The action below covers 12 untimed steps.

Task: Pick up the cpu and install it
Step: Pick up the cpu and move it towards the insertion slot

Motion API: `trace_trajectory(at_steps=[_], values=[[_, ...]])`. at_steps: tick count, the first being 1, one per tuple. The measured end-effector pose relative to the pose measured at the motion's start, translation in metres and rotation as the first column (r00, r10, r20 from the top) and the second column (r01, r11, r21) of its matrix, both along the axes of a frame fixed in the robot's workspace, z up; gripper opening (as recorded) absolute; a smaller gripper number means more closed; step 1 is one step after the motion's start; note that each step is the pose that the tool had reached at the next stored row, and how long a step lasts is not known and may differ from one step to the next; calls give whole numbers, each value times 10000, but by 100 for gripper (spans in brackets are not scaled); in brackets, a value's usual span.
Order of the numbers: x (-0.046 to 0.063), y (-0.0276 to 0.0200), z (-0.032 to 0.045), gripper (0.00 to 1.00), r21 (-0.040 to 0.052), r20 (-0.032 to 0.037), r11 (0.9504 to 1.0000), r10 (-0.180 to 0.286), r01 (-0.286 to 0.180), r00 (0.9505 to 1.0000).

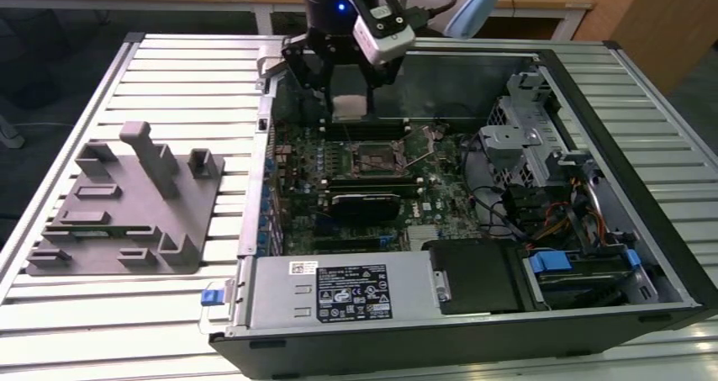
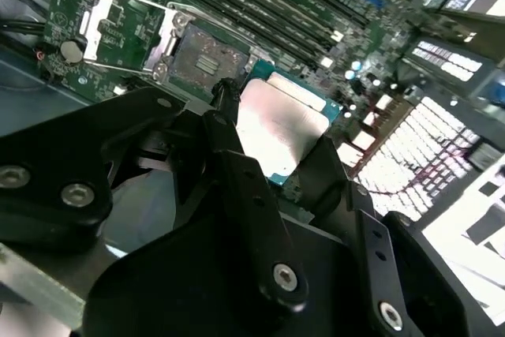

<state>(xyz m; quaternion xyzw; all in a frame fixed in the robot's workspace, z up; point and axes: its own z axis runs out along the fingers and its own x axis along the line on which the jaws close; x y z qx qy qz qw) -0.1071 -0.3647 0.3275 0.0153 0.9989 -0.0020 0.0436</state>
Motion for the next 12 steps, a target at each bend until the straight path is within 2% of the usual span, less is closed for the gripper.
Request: trace_trajectory(at_steps=[6,12], values=[[137,45,-108,55,0,-126,10000,0,0,9999],[257,80,-210,55,-1,-308,10000,0,0,9995]])
